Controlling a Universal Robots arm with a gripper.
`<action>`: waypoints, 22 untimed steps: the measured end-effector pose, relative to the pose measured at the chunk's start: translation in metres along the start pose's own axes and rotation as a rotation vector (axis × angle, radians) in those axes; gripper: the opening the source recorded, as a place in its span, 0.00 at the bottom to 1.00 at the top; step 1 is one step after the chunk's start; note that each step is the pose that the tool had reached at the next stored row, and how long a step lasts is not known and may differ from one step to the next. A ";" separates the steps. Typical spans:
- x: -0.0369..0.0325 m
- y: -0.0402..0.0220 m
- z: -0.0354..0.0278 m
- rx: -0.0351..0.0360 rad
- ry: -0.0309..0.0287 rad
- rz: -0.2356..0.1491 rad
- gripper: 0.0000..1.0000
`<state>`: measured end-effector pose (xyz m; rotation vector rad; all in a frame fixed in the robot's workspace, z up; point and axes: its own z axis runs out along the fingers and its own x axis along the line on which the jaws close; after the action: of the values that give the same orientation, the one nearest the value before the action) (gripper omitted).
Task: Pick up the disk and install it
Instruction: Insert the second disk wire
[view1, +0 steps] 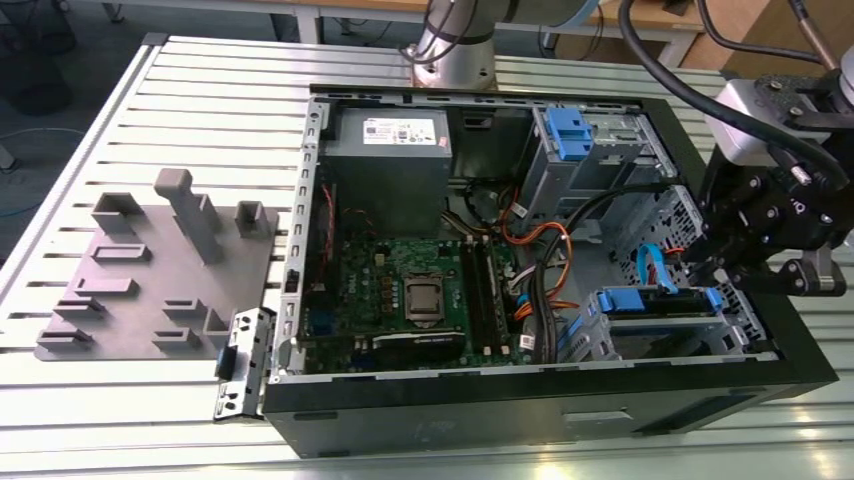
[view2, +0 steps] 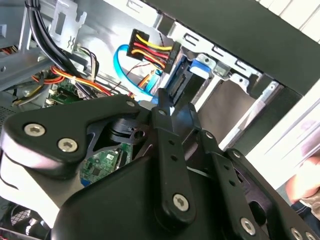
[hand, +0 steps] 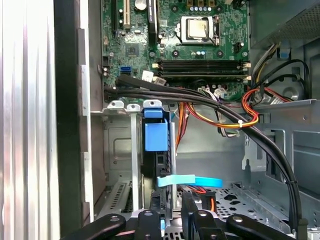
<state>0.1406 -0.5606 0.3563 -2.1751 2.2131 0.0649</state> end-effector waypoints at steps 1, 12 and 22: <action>-0.0012 -0.0012 0.0007 0.0000 0.0000 0.000 0.31; -0.0100 -0.0157 0.0114 -0.0104 0.0001 0.000 0.31; -0.0139 -0.0297 0.0179 -0.0279 0.0013 0.001 0.31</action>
<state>0.1705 -0.5462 0.3391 -2.1888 2.2273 0.0950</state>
